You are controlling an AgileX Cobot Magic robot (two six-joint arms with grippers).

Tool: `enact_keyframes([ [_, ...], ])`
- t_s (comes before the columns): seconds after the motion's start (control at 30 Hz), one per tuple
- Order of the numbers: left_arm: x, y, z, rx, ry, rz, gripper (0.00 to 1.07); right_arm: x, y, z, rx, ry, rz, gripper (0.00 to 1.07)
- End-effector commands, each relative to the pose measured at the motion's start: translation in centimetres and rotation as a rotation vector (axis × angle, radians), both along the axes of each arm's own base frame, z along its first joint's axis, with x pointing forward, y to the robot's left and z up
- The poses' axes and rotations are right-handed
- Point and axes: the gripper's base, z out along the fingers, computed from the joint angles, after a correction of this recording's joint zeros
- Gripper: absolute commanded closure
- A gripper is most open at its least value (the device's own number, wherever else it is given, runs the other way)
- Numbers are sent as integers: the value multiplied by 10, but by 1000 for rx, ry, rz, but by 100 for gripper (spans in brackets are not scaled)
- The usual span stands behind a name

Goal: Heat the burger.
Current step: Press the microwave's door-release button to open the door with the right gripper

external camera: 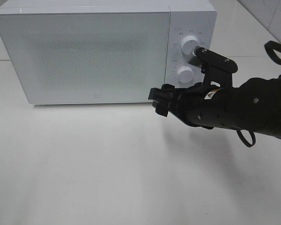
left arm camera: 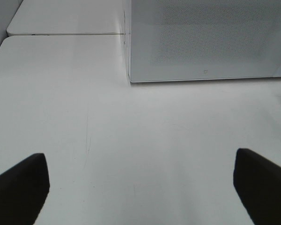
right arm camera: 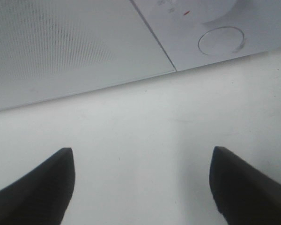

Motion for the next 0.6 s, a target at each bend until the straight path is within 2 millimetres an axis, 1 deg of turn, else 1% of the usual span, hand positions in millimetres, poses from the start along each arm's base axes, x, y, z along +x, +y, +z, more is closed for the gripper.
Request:
enact_keyframes([
  [0.03,-3,0,0,-3,-23,1,7,-8,1,4,-96,27,159,32],
  [0.07,-3,0,0,-3,-23,1,7,-8,1,4,-96,27,159,32],
  [0.1,-3,0,0,-3,-23,1,7,-14,1,6,-125,57,231,32],
  [0.17,-3,0,0,-3,-23,1,7,-16,2,7,-134,71,260,32],
  [0.2,-3,0,0,-3,-23,1,7,-22,2,9,-155,95,325,32],
  [0.23,-3,0,0,-3,-23,1,7,-25,2,9,-165,115,361,32],
  [0.27,-3,0,0,-3,-23,1,7,-25,2,9,-165,115,361,32],
  [0.33,-3,0,0,-3,-23,1,7,-35,2,12,-193,167,456,32],
  [0.37,-3,0,0,-3,-23,1,7,-35,2,12,-193,167,456,32],
  [0.43,-3,0,0,-3,-23,1,7,-43,0,15,-233,211,542,32],
  [0.47,-3,0,0,-3,-23,1,7,-43,0,15,-233,211,542,32],
  [0.53,-3,0,0,-3,-23,1,7,-56,-5,21,-276,278,636,32],
  [0.6,-3,0,0,-3,-23,1,7,-60,-7,24,-279,298,650,32],
])
